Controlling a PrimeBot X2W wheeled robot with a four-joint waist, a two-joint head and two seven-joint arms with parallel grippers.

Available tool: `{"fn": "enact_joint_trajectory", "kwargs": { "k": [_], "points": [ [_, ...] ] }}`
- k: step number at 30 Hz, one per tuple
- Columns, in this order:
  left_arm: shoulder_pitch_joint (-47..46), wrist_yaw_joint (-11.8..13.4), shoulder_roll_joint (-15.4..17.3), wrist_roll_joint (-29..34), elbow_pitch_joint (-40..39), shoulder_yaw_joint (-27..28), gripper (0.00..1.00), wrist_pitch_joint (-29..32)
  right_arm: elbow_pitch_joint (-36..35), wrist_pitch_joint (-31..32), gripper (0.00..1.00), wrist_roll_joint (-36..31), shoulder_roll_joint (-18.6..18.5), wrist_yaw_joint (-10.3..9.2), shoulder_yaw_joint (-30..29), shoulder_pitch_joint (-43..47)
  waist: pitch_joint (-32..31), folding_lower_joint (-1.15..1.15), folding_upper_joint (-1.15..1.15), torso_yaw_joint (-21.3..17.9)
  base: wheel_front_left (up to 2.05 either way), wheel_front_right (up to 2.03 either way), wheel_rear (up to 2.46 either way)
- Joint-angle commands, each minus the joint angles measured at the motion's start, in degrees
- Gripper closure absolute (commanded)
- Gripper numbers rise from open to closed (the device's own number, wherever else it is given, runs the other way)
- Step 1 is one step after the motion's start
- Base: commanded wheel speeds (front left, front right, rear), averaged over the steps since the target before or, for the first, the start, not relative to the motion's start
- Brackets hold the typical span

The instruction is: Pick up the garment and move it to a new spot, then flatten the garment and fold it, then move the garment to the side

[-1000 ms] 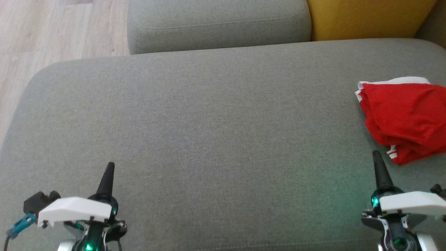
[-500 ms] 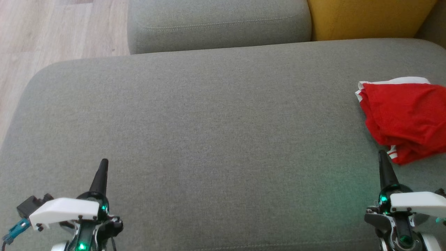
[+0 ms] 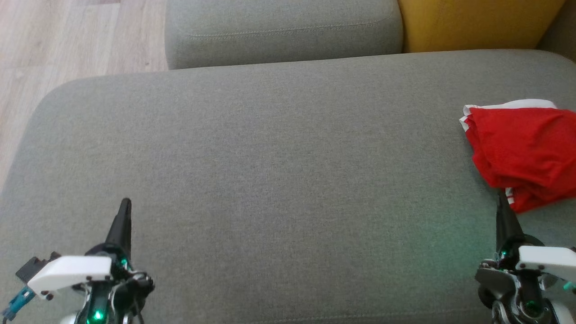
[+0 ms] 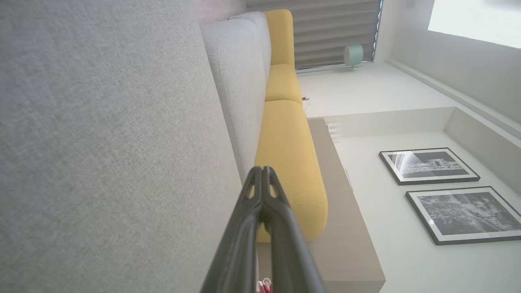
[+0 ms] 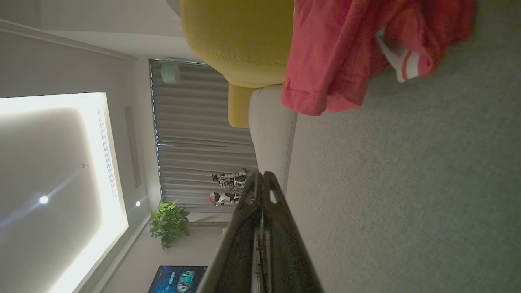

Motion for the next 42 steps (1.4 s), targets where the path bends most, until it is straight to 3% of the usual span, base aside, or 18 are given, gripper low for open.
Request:
{"fn": "enact_joint_trajectory", "kwargs": {
  "k": [1,8,42],
  "points": [
    [-3.4,-0.7,0.0,-1.4,-1.5,2.7,1.00,0.6,-1.6,0.4,1.00,1.9,-1.1,-0.04,1.0,-3.5,0.0,0.00,0.00,0.0,0.00,0.00,0.00],
    [-3.7,-1.8,-0.8,-5.1,-1.3,4.5,1.00,1.7,-1.0,0.6,1.00,6.4,-1.1,-0.04,0.5,-4.0,0.0,0.00,0.00,0.0,0.00,0.00,0.00],
    [-3.7,-1.8,-1.0,-4.7,-1.3,4.9,1.00,2.0,-0.9,1.0,1.00,6.0,-0.7,-0.04,0.0,-4.0,0.0,0.00,0.00,0.0,0.00,0.00,0.00]
  ]
}}
